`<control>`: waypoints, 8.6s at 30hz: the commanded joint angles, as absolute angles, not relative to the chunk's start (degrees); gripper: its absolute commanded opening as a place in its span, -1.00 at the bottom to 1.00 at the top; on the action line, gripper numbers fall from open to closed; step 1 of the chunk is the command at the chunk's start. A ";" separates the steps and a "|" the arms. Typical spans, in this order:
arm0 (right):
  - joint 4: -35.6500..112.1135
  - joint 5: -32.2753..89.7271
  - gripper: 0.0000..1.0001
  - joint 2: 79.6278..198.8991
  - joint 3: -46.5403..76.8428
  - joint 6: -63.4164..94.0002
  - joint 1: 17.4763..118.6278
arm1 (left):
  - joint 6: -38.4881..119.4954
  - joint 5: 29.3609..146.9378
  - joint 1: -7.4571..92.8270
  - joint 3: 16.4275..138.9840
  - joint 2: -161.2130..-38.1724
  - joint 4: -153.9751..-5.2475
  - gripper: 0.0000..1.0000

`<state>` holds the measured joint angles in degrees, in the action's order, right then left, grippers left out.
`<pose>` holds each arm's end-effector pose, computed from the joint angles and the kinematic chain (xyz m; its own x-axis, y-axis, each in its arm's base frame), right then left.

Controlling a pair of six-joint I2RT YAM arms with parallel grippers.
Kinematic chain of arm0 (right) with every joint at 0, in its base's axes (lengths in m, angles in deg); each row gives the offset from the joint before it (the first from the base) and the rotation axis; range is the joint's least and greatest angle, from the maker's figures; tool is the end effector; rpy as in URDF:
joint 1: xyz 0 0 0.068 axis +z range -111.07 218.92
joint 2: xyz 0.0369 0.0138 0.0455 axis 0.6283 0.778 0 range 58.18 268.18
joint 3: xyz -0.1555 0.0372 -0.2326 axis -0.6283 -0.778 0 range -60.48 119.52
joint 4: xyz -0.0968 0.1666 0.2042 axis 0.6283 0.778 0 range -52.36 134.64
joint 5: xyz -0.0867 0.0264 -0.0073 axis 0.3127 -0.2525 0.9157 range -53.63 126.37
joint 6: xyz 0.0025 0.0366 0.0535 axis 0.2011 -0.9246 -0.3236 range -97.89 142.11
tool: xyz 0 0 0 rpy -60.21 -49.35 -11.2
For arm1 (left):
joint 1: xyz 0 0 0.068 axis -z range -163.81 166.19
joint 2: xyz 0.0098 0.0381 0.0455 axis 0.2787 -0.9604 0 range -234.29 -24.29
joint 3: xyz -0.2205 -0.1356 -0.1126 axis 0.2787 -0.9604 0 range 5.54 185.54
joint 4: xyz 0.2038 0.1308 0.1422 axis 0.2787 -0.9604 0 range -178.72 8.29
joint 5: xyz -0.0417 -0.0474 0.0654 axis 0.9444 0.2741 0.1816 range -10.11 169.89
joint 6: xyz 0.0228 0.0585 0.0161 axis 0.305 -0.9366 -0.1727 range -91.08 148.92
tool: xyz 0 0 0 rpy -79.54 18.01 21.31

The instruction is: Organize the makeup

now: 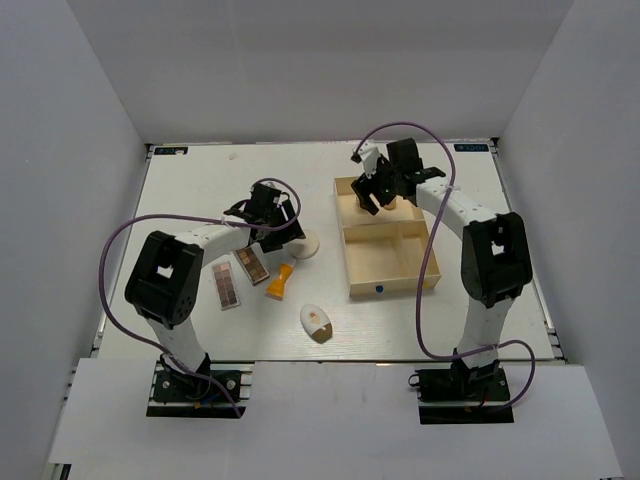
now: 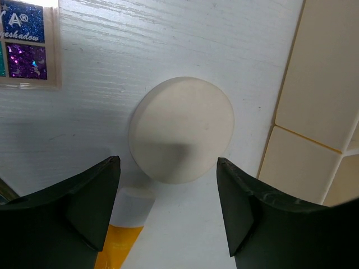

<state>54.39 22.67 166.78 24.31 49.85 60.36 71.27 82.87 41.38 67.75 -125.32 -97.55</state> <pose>0.4313 0.1823 0.2405 -0.2924 -0.6007 -0.7441 -0.7441 0.6316 -0.2175 0.3509 -0.1680 0.1609 -0.8502 -0.3434 -0.3990 -0.1629 0.8923 -0.4210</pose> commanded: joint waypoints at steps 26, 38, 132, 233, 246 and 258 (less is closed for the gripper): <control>51.96 9.74 0.58 142.57 9.75 37.14 52.46 | 67.33 85.25 41.67 78.75 -135.47 -102.45 -0.62; 52.31 8.77 0.58 138.08 6.23 36.35 48.51 | 68.11 85.95 41.06 82.08 -124.40 -96.92 -1.00; 63.56 39.36 0.48 166.46 9.48 10.41 105.81 | 83.77 60.90 43.96 48.34 -60.76 -127.77 0.82; 59.70 22.65 0.52 139.04 9.30 26.41 58.18 | 52.05 79.78 52.30 75.58 -114.91 -113.02 -0.11; 57.76 22.04 0.40 137.55 6.84 24.92 52.90 | 54.85 95.48 55.56 88.76 -122.63 -103.93 -0.01; 56.88 19.58 0.48 136.05 3.06 25.18 51.14 | 47.57 79.08 53.28 72.10 -110.25 -118.54 0.53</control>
<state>59.24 21.60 137.27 3.35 25.33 51.61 50.99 81.95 53.68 76.47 -116.18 -115.89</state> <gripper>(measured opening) 0.741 0.763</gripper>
